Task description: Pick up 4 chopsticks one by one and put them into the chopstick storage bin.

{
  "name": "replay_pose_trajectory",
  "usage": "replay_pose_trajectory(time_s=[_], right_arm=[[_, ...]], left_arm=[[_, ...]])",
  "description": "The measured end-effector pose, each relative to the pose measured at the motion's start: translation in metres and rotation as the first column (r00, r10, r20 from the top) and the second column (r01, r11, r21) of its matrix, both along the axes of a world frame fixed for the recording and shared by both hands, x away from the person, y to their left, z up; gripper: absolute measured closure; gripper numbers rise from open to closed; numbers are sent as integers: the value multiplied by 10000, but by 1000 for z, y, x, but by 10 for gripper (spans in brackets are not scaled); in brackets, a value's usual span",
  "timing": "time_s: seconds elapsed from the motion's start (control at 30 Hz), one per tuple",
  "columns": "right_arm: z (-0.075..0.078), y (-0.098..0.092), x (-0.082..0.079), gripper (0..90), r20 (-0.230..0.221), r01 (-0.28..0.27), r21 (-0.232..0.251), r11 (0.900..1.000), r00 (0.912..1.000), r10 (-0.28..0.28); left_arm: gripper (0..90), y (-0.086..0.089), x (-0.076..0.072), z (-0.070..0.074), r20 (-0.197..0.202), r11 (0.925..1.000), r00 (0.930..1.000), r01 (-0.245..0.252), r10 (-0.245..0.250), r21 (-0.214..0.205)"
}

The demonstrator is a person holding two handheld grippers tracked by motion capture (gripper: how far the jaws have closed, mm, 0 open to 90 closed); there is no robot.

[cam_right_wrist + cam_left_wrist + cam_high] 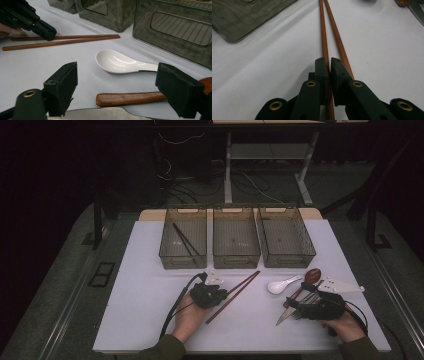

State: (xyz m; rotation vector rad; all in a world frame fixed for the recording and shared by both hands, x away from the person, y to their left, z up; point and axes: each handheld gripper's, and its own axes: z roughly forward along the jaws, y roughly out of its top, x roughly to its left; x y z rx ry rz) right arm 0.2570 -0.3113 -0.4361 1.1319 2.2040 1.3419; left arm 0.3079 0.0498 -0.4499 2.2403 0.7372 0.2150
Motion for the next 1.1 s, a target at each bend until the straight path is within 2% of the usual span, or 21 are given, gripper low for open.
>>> replay_pose_trajectory(time_s=[0.27,0.5,0.67,1.1], right_arm=[[0,1,0,175,-11,0,5,10000,10000,0],[0,2,0,175,-44,-102,11,9999,9999,102],[1,6,0,109,-11,-291,145,9995,9996,291],[-4,20,-1,110,-95,-807,-300,9963,9967,805]], left_arm=[[839,2,1,1,83,9999,9998,-158,158,-12],[838,11,3,6,36,9992,9997,243,-242,-304],[838,19,3,11,-23,9978,9992,398,-399,-538],[838,34,-3,26,60,9896,9940,1096,-1095,-936]])
